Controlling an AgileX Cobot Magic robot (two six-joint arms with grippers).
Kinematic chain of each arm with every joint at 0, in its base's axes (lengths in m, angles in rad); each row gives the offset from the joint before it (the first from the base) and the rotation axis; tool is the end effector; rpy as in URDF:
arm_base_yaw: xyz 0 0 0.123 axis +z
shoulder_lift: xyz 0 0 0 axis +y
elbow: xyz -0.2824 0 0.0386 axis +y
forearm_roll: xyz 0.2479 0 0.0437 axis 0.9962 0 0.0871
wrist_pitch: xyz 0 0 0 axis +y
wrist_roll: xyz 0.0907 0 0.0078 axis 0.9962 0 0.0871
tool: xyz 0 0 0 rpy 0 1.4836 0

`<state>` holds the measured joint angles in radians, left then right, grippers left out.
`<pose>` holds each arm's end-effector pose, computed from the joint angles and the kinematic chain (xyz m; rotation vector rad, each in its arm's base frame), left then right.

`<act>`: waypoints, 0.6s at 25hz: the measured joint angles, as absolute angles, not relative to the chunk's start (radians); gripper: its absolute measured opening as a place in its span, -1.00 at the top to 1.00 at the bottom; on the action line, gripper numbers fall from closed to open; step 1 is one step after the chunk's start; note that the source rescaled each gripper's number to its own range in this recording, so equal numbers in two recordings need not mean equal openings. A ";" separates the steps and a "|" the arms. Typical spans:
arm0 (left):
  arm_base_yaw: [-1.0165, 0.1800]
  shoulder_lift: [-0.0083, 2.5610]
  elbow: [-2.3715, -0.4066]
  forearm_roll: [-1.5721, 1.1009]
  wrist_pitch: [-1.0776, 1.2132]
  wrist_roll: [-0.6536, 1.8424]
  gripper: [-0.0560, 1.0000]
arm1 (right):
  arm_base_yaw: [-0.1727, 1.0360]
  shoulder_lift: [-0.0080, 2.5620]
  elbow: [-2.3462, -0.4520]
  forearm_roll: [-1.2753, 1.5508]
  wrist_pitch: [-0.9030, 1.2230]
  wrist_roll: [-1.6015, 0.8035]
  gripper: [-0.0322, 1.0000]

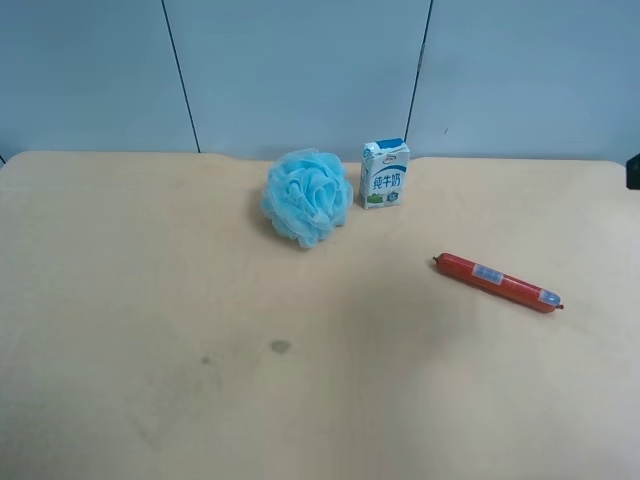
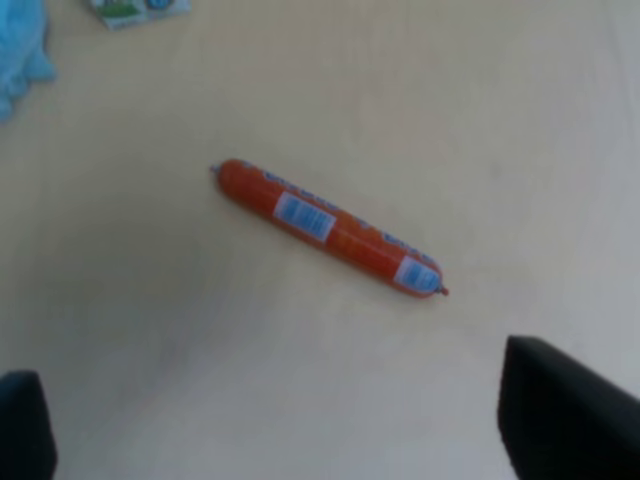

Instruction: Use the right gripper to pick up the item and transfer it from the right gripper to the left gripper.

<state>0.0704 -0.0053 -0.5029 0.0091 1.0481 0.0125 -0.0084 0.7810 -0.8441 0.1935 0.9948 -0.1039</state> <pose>-0.0055 0.0003 0.2790 -0.0590 2.0232 0.0633 0.1315 0.0136 0.3417 -0.0620 2.4002 0.1920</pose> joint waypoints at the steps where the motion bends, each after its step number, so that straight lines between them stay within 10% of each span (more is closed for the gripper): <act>1: 0.070 -0.005 -0.503 0.009 1.048 0.012 -1.00 | -0.008 0.829 -0.873 0.193 0.999 -0.132 -0.85; 15: 0.070 -0.005 -0.503 0.009 1.048 0.012 -1.00 | -0.008 1.281 -1.007 0.146 1.005 -0.427 -0.84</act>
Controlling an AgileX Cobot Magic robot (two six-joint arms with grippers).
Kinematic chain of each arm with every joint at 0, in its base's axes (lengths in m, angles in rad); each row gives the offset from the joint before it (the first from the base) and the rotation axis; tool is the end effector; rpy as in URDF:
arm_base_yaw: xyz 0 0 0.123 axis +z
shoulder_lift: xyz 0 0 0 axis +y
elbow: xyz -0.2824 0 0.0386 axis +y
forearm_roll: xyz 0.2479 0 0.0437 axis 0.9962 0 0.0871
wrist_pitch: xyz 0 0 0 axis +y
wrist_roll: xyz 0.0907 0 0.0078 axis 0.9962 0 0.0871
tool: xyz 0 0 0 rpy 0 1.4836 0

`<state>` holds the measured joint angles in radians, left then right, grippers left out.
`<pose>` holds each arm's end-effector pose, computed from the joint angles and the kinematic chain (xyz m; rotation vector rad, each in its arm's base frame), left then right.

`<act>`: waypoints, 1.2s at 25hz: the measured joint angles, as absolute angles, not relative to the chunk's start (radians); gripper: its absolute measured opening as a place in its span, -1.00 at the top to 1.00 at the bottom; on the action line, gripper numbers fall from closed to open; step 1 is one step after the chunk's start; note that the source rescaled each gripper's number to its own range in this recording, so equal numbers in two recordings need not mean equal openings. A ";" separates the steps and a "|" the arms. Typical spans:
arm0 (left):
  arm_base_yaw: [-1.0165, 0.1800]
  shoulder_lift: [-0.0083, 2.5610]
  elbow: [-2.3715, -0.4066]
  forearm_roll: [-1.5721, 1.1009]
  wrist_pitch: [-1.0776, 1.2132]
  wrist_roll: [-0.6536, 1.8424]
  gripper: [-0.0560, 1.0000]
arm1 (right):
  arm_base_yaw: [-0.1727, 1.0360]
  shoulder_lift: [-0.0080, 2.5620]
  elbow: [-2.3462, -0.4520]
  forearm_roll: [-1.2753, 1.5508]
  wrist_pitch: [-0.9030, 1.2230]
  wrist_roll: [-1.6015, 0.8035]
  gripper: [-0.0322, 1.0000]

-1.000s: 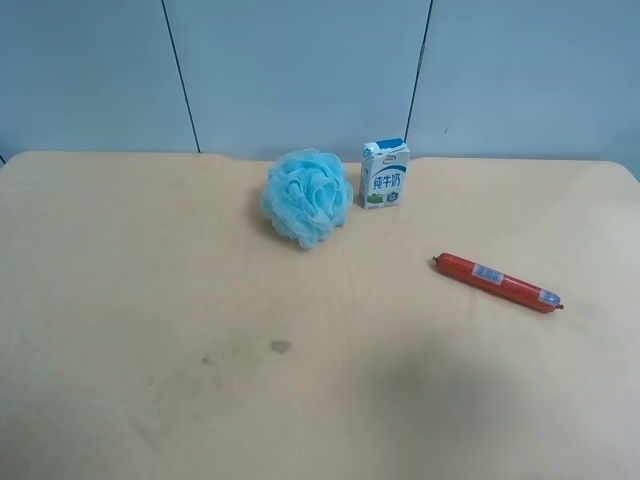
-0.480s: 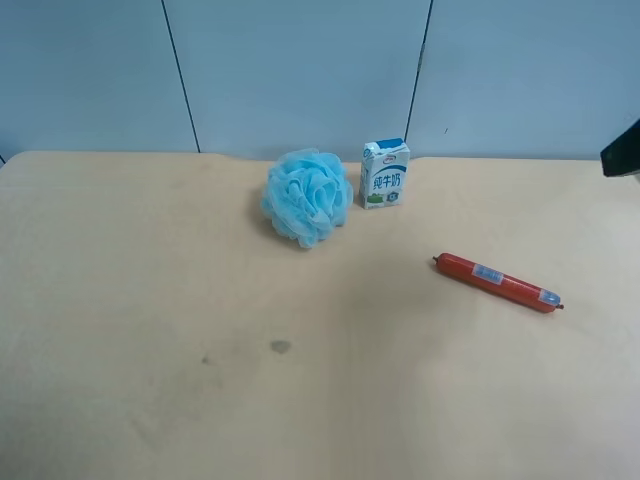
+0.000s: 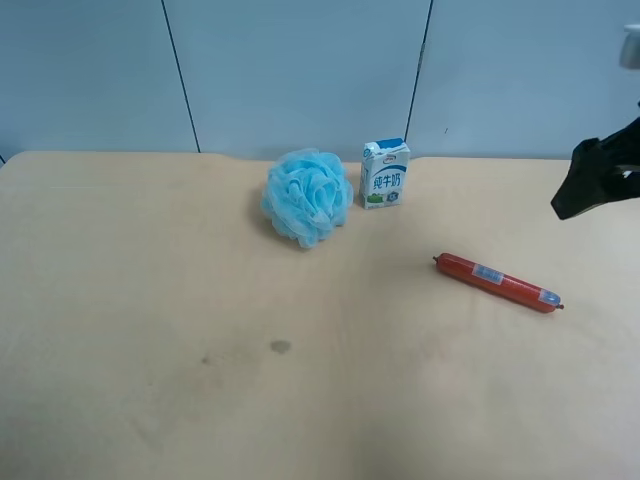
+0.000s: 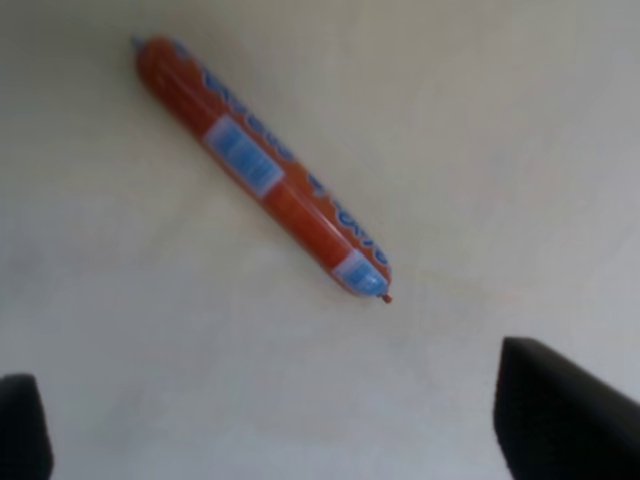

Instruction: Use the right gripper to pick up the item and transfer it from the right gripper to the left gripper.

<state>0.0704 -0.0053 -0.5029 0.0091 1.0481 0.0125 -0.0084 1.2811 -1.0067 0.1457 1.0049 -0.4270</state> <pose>-0.0055 0.0003 0.2790 -0.0590 2.0232 0.0633 0.2406 0.0091 0.2957 -0.4963 2.6969 0.0715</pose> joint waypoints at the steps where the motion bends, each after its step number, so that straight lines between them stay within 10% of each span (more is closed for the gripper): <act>1: 0.070 -0.005 -0.503 0.009 1.048 0.012 -1.00 | -0.008 1.301 -1.007 0.145 1.002 -0.450 -0.84; 30: 0.070 -0.005 -0.503 0.009 1.048 0.012 -1.00 | -0.008 1.829 -1.011 0.149 0.825 -0.949 -0.78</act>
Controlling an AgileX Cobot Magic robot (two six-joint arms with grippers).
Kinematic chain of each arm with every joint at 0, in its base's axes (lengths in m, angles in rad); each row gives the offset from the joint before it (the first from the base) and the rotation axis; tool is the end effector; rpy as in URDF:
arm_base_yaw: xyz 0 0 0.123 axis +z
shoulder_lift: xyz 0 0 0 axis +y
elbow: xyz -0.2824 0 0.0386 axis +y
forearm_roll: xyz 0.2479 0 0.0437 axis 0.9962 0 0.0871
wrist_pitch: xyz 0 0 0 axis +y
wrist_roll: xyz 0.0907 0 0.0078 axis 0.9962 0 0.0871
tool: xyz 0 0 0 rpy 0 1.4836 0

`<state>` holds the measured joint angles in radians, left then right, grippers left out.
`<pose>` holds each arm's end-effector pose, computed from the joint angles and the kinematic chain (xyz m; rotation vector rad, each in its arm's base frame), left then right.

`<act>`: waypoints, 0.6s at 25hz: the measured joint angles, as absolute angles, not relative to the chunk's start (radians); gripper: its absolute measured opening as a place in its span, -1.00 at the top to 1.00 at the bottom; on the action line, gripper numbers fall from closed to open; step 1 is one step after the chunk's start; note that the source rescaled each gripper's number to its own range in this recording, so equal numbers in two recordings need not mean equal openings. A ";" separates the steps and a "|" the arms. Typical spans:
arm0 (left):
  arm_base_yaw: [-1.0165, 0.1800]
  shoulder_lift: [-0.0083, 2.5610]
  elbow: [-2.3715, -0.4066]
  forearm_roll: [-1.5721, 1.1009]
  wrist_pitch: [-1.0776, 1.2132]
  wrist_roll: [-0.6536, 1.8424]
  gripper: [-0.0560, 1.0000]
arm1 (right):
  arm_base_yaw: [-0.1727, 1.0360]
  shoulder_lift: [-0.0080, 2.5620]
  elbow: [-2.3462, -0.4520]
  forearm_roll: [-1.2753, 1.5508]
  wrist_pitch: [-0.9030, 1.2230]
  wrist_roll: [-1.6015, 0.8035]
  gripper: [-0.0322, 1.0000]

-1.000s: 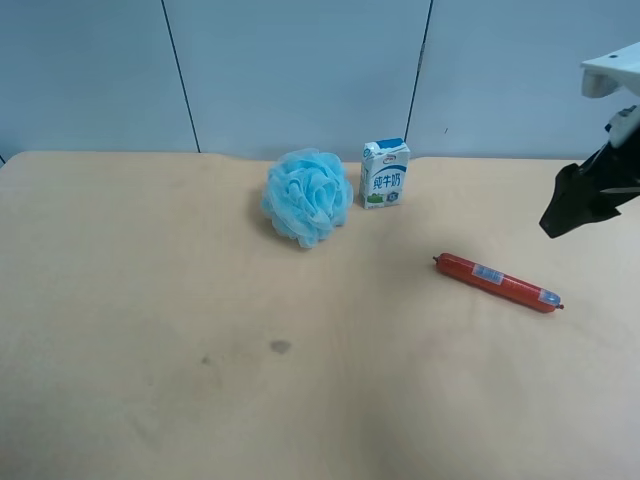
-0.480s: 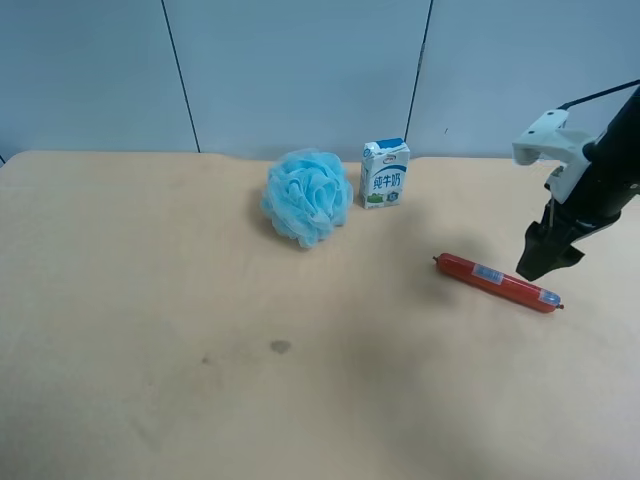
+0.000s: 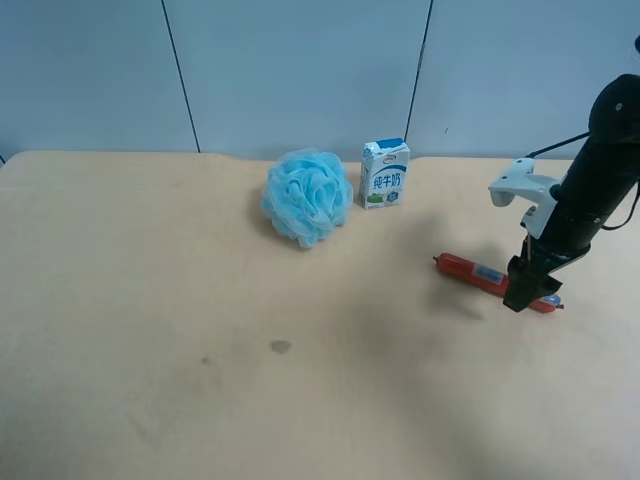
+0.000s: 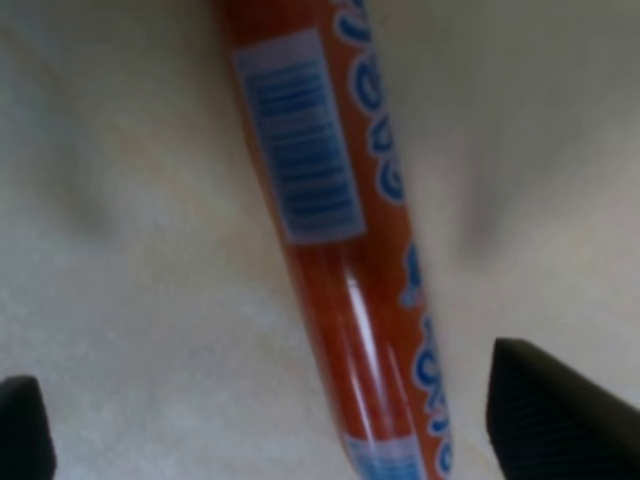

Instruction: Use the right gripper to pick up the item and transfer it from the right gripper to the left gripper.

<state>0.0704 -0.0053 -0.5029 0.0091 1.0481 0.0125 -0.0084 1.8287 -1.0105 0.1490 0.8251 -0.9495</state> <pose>-0.0055 0.0003 0.2790 -0.0590 2.0232 0.0633 0.3125 0.0073 0.1447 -1.2547 2.8070 0.1400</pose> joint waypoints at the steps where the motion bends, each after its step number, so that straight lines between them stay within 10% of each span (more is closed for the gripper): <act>1: 0.070 -0.005 -0.503 0.009 1.048 0.012 -1.00 | -0.008 1.839 -1.011 0.148 0.821 -0.949 -0.78; 15: 0.070 -0.005 -0.503 0.009 1.048 0.012 -1.00 | -0.008 1.860 -1.011 0.085 0.749 -0.949 -0.76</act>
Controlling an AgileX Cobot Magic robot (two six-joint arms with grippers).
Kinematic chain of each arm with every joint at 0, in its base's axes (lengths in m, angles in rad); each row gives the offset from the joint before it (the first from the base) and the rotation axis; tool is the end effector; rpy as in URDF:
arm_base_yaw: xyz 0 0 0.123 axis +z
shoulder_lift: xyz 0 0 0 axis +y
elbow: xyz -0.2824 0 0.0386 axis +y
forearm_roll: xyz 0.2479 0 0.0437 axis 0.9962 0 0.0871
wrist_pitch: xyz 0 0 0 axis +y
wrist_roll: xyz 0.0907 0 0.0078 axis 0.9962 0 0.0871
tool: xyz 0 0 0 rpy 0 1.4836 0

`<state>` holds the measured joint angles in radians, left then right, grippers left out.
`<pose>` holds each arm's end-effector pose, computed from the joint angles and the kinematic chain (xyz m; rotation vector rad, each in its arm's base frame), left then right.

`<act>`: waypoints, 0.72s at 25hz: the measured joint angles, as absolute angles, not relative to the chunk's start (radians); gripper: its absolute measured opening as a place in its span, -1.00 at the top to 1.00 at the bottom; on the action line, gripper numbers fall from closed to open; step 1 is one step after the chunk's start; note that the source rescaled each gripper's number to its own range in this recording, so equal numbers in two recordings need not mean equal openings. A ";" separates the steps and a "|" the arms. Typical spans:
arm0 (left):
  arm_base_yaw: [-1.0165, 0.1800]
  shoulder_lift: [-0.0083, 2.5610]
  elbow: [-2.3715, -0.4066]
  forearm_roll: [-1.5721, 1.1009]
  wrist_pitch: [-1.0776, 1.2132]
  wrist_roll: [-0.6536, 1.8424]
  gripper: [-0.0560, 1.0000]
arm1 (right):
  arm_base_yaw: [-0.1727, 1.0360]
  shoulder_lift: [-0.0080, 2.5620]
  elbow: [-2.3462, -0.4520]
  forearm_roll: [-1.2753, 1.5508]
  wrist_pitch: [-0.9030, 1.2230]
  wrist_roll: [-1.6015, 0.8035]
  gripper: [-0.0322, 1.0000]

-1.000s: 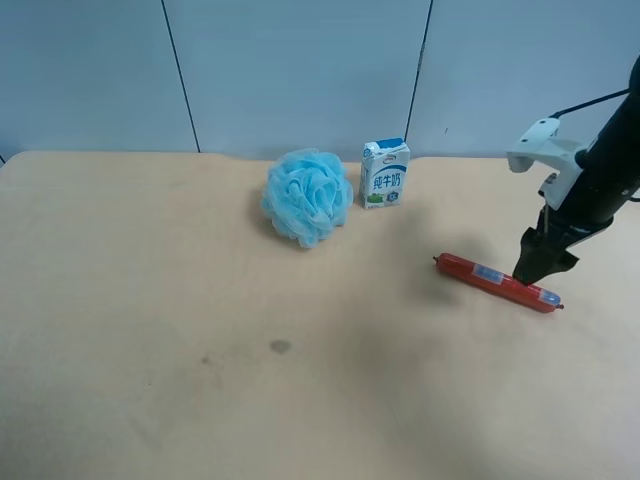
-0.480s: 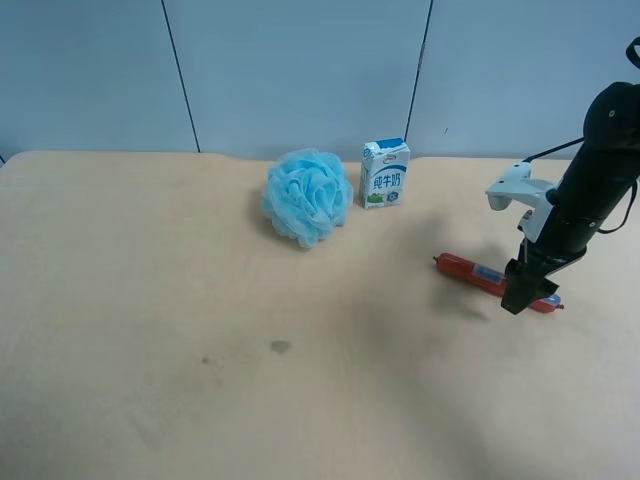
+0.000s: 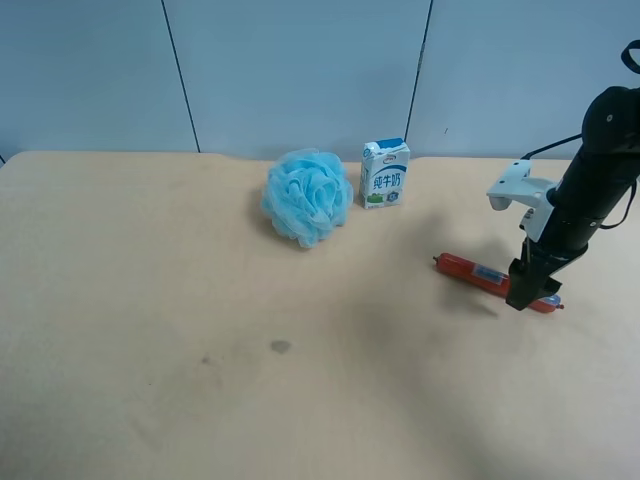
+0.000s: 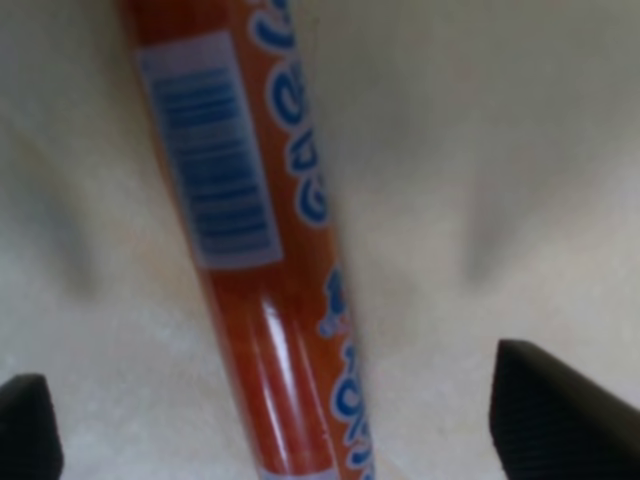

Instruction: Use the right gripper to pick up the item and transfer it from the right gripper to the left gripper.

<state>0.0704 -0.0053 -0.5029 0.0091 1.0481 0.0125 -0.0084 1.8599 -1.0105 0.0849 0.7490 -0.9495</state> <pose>-0.0055 0.0003 0.2790 -0.0590 2.0232 0.0633 0.3195 0.0026 0.1347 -1.3047 2.7691 0.0390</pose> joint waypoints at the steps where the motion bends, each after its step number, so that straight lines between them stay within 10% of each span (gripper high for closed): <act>1: 0.070 -0.005 -0.503 0.009 1.048 0.012 -1.00 | -0.008 1.860 -1.011 0.085 0.743 -0.949 -0.76; 18: 0.070 -0.005 -0.503 0.009 1.048 0.012 -1.00 | -0.008 1.862 -1.011 0.088 0.695 -0.949 -0.69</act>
